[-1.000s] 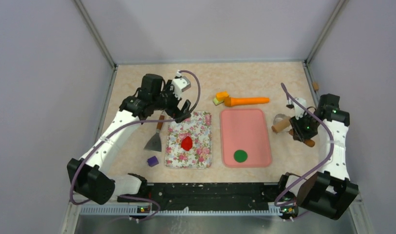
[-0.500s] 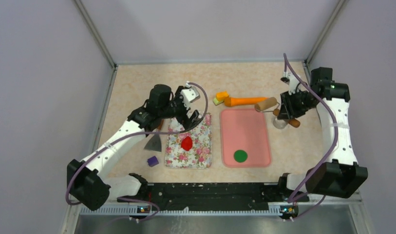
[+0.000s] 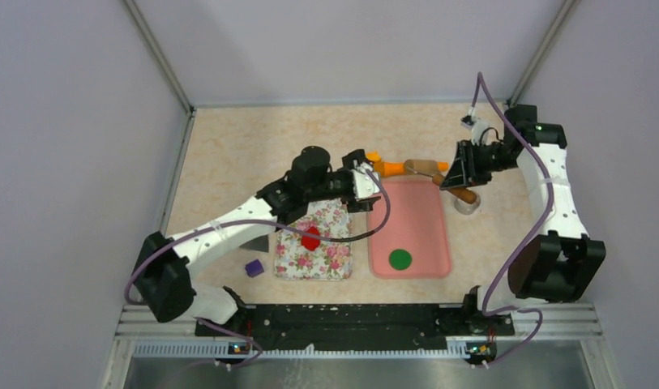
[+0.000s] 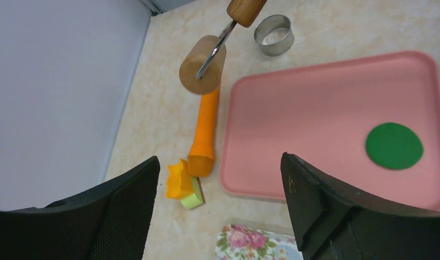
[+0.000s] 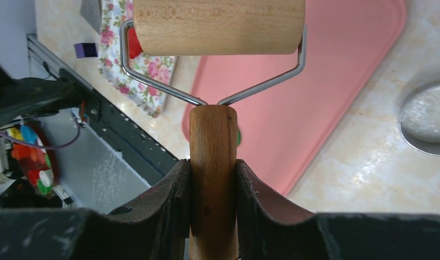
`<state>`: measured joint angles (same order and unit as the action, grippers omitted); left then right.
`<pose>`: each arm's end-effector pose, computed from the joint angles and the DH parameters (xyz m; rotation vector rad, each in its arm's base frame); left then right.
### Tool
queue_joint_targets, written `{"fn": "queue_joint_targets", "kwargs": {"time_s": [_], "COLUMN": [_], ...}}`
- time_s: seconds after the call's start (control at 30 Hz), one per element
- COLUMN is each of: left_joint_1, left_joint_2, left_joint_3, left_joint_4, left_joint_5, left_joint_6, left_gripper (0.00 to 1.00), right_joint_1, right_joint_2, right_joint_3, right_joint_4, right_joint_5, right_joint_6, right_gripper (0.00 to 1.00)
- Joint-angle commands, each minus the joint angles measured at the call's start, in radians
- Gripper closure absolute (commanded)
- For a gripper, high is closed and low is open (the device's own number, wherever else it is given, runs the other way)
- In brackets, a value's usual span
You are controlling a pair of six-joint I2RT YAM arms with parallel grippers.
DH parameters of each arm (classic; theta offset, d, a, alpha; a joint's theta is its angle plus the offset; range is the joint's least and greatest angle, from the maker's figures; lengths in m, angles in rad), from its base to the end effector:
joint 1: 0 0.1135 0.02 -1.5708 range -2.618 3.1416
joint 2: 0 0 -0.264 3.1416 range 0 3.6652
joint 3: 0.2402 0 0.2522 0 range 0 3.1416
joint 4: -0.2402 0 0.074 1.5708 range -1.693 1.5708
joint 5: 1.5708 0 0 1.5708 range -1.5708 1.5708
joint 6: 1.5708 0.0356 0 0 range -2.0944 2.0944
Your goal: Roll out the dumpling wrappers from the dough
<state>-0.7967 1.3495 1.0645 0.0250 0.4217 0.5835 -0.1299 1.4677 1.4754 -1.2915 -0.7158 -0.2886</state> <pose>0.2111 -0.2368 0.3324 1.3865 1.2102 -0.5350 0.2667 -0.0113 0.3412 -0.3444 2.5679 0.8688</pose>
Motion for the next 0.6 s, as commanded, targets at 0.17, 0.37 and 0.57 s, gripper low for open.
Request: {"fn": "queue_joint_targets", "kwargs": {"time_s": [0.17, 0.37, 0.57], "left_joint_1": [-0.06, -0.074, -0.097], "left_joint_2": [0.178, 0.228, 0.31], "left_joint_3": [0.173, 0.27, 0.385], "left_joint_4": [0.138, 0.001, -0.169], "left_joint_5": [0.078, 0.123, 0.083], "left_joint_6": [0.383, 0.466, 0.523], "left_gripper": [0.24, 0.35, 0.44], "right_joint_1": [0.057, 0.075, 0.093], "right_joint_2": [-0.016, -0.021, -0.017], "right_joint_3": [-0.02, -0.016, -0.017], "right_joint_4": [0.057, 0.08, 0.097], "right_joint_5": [-0.141, -0.108, -0.109], "right_joint_6": [0.109, 0.135, 0.155], "right_gripper": [1.0, 1.0, 1.0]}}
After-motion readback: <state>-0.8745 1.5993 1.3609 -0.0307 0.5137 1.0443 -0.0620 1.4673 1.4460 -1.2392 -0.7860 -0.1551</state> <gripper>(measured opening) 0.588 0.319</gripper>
